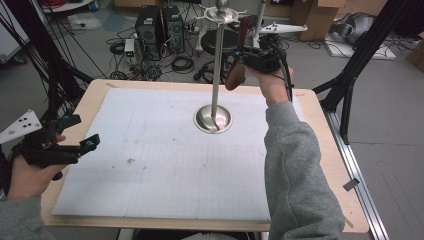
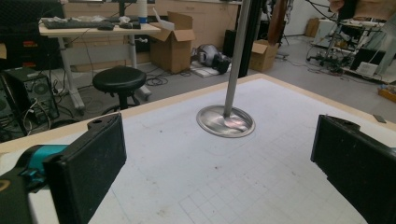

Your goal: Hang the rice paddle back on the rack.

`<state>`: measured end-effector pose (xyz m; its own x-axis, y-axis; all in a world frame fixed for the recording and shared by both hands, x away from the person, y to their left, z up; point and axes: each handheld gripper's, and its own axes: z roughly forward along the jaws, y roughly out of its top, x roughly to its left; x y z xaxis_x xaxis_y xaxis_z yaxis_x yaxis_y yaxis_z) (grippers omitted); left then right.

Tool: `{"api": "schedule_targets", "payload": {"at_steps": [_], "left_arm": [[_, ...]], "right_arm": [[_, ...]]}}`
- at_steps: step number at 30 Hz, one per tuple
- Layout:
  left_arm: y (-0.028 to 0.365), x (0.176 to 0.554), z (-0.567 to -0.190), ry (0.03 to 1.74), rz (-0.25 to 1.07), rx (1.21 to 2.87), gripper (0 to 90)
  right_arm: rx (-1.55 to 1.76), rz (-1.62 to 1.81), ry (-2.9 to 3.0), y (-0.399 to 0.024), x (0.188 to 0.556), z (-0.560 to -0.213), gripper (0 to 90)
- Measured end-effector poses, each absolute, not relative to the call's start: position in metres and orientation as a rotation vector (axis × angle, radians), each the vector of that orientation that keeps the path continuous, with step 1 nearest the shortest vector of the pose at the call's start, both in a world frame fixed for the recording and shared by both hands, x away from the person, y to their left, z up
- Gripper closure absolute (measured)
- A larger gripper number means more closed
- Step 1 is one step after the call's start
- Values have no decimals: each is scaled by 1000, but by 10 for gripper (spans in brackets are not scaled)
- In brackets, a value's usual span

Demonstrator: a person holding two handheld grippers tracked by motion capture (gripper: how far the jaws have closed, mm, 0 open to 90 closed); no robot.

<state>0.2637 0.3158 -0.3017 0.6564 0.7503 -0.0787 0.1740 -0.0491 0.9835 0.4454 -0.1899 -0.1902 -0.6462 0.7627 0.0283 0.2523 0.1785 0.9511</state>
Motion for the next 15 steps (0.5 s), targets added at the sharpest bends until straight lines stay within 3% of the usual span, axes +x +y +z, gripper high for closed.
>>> {"api": "schedule_targets", "payload": {"at_steps": [15], "left_arm": [[316, 262, -302, 787, 559, 1587, 38]], "right_arm": [[947, 1490, 1998, -187, 449, -191, 772]]}}
